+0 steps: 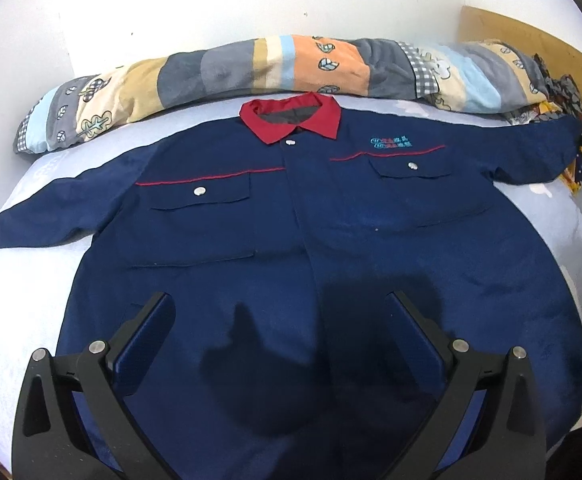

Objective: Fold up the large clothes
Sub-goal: 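Grasp the sleeve cuff nearest the right gripper and lift it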

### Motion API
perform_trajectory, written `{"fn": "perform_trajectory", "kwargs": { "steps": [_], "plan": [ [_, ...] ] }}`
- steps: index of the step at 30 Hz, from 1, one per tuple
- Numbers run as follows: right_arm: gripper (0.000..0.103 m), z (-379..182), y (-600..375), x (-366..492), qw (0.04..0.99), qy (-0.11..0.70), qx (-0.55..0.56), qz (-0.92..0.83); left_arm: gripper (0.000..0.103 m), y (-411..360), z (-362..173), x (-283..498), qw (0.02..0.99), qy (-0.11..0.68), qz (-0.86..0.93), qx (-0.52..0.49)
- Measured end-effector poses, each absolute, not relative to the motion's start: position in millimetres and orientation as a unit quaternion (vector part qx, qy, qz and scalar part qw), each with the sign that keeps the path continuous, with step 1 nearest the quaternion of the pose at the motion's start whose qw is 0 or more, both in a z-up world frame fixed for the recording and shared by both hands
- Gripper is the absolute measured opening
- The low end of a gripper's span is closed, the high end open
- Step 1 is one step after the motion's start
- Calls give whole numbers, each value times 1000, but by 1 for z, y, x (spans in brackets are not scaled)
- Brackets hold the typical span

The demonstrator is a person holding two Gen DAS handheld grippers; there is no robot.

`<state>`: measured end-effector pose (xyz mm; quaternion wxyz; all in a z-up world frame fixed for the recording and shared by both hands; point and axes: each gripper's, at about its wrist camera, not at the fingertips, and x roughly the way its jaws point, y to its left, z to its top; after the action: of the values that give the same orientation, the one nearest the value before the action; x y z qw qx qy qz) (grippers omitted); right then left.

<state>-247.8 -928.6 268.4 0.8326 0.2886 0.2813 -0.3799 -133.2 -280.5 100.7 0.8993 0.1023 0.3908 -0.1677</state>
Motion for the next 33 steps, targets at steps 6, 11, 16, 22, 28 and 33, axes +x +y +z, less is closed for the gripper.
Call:
{"fn": "perform_trajectory", "kwargs": {
  "steps": [6, 11, 16, 22, 28, 33],
  "plan": [
    [9, 336, -888, -231, 861, 249, 277, -346, 103, -269, 117, -139, 913, 362, -161, 96],
    [9, 401, -817, -198, 890, 225, 267, -292, 103, -249, 124, -137, 918, 357, -152, 81],
    [9, 465, -723, -157, 921, 212, 243, -218, 103, -222, 130, -136, 922, 354, -142, 60],
    [9, 517, -580, -104, 951, 211, 191, -120, 103, -186, 142, -137, 926, 351, -134, 27],
    [9, 491, -425, -45, 954, 259, 150, -11, 103, -148, 151, -140, 932, 342, -121, 1],
    [9, 394, -325, 2, 933, 326, 144, 47, 103, -121, 150, -138, 933, 344, -103, -17]
  ]
}}
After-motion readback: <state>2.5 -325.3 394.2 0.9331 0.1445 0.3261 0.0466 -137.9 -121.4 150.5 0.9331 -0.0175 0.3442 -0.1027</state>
